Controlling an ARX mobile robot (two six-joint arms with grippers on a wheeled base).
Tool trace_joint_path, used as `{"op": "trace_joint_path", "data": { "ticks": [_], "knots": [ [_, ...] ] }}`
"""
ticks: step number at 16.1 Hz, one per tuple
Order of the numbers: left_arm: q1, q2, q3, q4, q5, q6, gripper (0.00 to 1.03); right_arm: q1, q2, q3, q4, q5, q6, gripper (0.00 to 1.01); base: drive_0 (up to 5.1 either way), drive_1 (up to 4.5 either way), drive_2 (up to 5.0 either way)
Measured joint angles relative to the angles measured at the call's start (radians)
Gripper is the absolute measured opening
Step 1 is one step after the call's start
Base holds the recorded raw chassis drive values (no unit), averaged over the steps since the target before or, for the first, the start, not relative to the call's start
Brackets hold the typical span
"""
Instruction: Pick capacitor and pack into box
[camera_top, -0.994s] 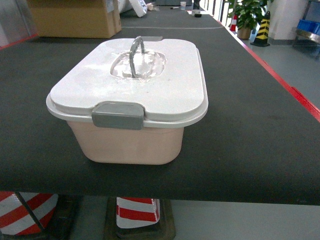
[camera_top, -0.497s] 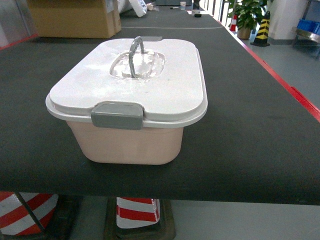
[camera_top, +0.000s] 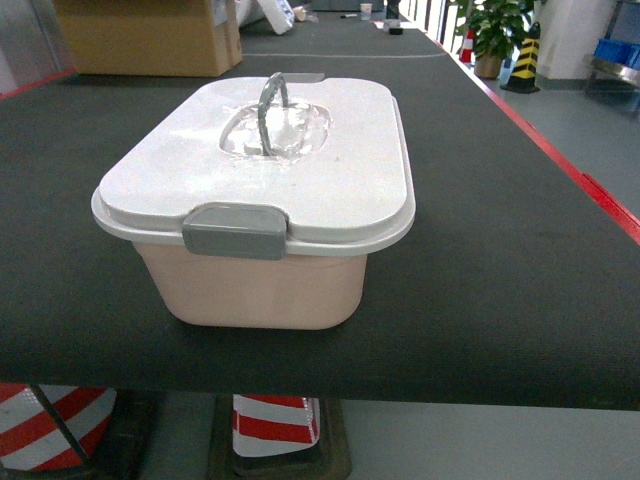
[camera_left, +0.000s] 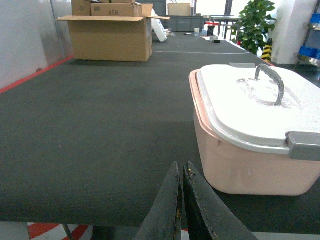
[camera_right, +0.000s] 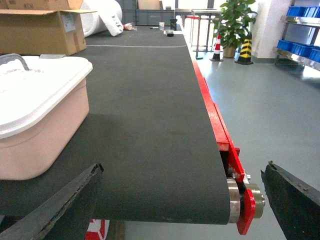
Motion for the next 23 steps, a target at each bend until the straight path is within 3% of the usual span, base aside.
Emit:
{"op": "trace_joint_path", "data": {
  "ticks": [1, 3, 7, 8, 10, 12, 14, 16, 17, 23],
  "knots": [
    [0.000, -0.016, 0.000, -0.016, 0.000, 0.000, 0.02, 0.000, 0.000, 0.000, 0.000, 0.000, 0.000, 0.98, 0.0, 0.00, 0.0],
    [0.000, -0.166, 0.000, -0.206, 0.000, 0.000, 0.02, 0.000, 0.000, 0.000, 0.000, 0.000, 0.000, 0.98, 0.0, 0.00, 0.0],
    [0.000, -0.179, 0.001, -0.195, 0.000, 0.000, 0.02, 0.000, 0.000, 0.000, 0.000, 0.000, 0.000, 0.98, 0.0, 0.00, 0.0],
    [0.000, -0.179, 0.001, -0.196, 0.000, -0.001, 0.13, 0.000, 0.000, 0.000, 0.000, 0.000, 0.000, 0.98, 0.0, 0.00, 0.0],
    [0.000, -0.179, 0.000, -0.195, -0.001, -0.001, 0.20, 0.000, 0.000, 0.000, 0.000, 0.000, 0.000, 0.98, 0.0, 0.00, 0.0],
    [0.000, -0.179, 0.000, -0.196, 0.000, -0.001, 0.38, 0.000, 0.000, 0.000, 0.000, 0.000, 0.000, 0.98, 0.0, 0.00, 0.0],
    [0.000, -0.179, 0.000, -0.196, 0.000, -0.001, 0.63, 0.000, 0.000, 0.000, 0.000, 0.000, 0.000, 0.98, 0.0, 0.00, 0.0],
    [0.000, -0.179, 0.000, -0.196, 0.000, -0.001, 0.72, 0.000, 0.000, 0.000, 0.000, 0.000, 0.000, 0.98, 0.0, 0.00, 0.0],
    [0.000, -0.179, 0.000, -0.196, 0.000, 0.000, 1.00, 0.000, 0.000, 0.000, 0.000, 0.000, 0.000, 0.98, 0.0, 0.00, 0.0],
    [0.000, -0.179, 0.000, -0.195, 0.000, 0.000, 0.98, 0.000, 0.000, 0.000, 0.000, 0.000, 0.000, 0.98, 0.0, 0.00, 0.0]
  ]
}}
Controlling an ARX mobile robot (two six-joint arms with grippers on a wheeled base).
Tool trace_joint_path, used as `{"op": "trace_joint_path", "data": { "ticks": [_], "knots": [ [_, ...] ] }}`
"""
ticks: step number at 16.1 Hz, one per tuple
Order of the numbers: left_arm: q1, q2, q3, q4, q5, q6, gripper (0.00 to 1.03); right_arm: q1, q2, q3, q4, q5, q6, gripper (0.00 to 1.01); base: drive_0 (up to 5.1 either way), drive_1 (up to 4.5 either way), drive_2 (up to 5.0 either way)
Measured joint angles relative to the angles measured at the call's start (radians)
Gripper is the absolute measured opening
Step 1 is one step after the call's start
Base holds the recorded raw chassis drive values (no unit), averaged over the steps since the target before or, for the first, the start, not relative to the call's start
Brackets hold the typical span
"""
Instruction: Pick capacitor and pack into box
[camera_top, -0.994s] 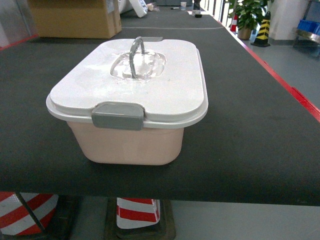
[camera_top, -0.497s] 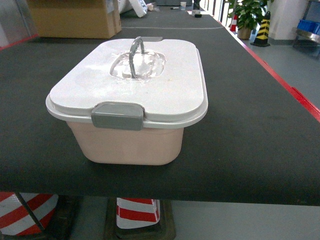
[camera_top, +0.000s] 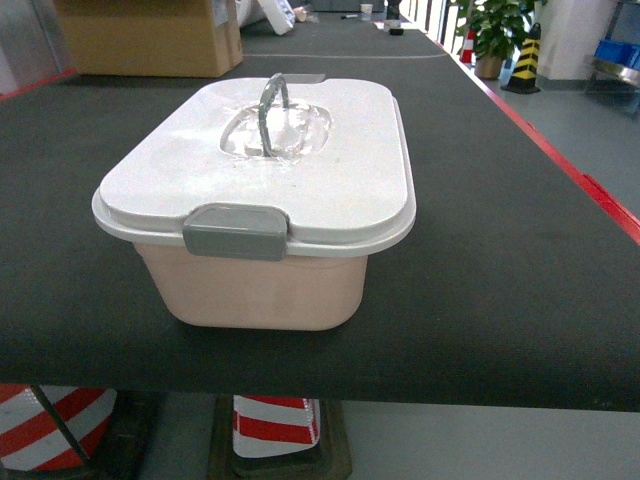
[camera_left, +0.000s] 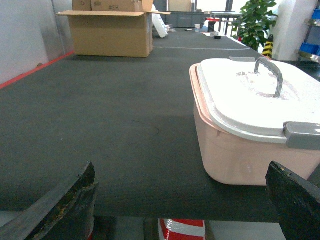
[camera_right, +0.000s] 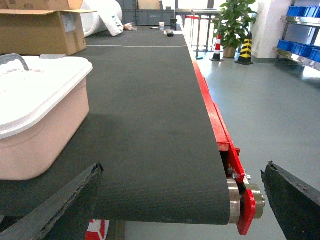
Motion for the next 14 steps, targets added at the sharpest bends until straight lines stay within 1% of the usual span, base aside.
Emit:
{"op": "trace_joint_path", "data": {
  "ticks": [14],
  "knots": [
    [0.000, 0.000, 0.000, 0.000, 0.000, 0.000, 0.98, 0.000, 0.000, 0.000, 0.000, 0.000, 0.000, 0.98, 0.0, 0.00, 0.0]
  ]
}}
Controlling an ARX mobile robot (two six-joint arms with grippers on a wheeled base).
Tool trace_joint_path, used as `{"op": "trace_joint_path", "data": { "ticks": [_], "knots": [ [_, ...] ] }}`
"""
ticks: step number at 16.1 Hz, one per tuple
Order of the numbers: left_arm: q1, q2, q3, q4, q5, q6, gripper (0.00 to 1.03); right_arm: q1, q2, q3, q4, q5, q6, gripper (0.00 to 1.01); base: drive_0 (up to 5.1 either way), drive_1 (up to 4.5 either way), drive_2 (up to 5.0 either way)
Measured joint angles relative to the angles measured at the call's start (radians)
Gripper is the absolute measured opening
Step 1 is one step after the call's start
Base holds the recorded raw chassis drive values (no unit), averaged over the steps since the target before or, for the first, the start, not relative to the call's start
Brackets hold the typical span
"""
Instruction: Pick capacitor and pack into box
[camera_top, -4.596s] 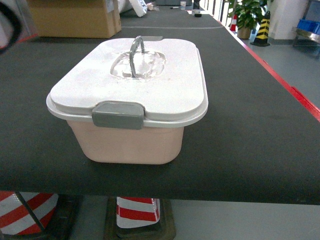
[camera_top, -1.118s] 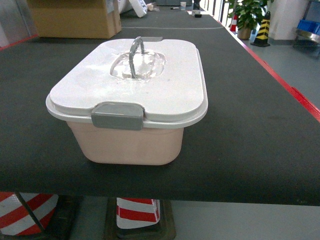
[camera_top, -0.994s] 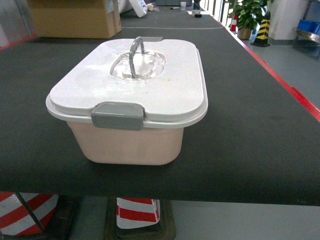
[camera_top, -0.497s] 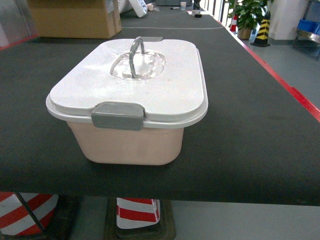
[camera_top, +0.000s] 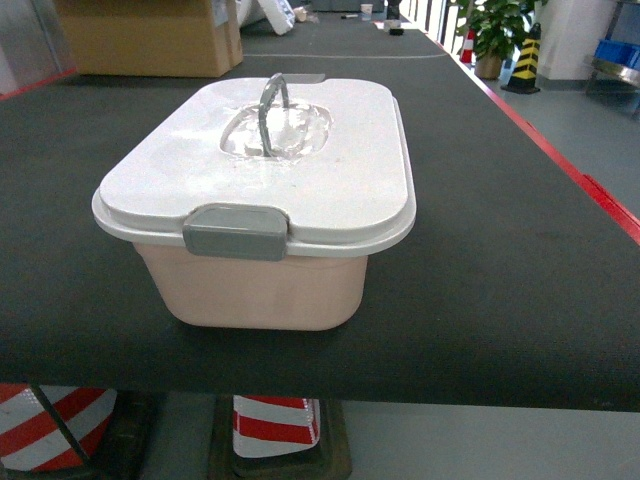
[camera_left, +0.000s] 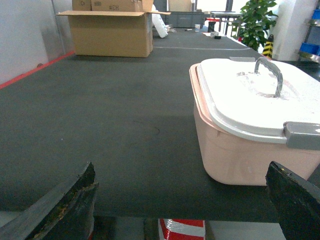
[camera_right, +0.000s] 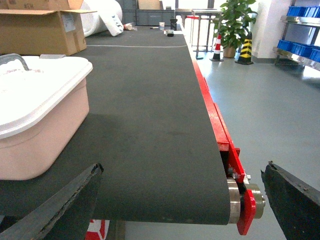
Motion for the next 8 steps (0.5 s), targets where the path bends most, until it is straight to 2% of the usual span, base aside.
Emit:
{"op": "trace_joint_path", "data": {
  "ticks": [8],
  "knots": [
    [0.000, 0.000, 0.000, 0.000, 0.000, 0.000, 0.98, 0.000, 0.000, 0.000, 0.000, 0.000, 0.000, 0.98, 0.0, 0.00, 0.0]
  ]
}}
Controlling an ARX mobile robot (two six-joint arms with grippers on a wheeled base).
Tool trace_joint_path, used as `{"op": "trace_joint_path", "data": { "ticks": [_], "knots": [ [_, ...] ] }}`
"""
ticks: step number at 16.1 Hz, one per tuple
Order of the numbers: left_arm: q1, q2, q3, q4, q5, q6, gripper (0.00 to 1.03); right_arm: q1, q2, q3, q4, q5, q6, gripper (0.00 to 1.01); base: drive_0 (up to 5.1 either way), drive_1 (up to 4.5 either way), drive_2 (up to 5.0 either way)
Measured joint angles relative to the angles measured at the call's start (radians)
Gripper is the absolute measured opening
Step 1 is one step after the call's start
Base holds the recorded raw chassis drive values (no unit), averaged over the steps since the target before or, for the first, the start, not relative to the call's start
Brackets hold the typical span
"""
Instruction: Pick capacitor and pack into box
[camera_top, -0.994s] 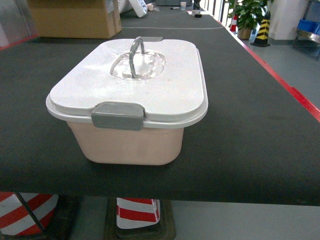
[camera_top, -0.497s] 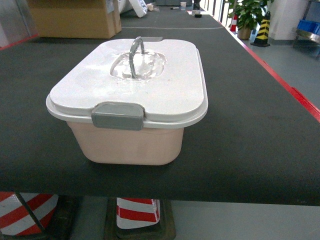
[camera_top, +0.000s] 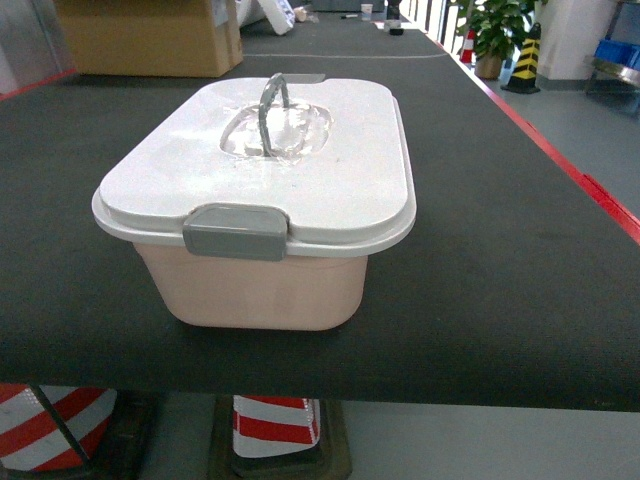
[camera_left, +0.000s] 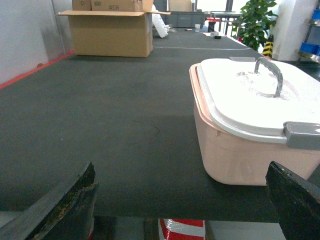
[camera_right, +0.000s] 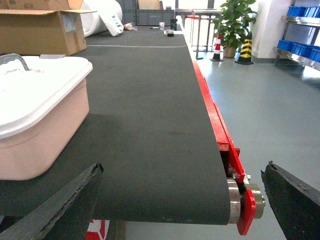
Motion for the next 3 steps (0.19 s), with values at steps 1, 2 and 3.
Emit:
{"op": "trace_joint_path", "data": {
  "ticks": [1, 2, 3],
  "knots": [
    [0.000, 0.000, 0.000, 0.000, 0.000, 0.000, 0.98, 0.000, 0.000, 0.000, 0.000, 0.000, 0.000, 0.98, 0.0, 0.00, 0.0],
    [0.000, 0.000, 0.000, 0.000, 0.000, 0.000, 0.98, 0.000, 0.000, 0.000, 0.000, 0.000, 0.000, 0.98, 0.0, 0.00, 0.0],
    [0.000, 0.000, 0.000, 0.000, 0.000, 0.000, 0.98, 0.000, 0.000, 0.000, 0.000, 0.000, 0.000, 0.98, 0.0, 0.00, 0.0]
  ]
}}
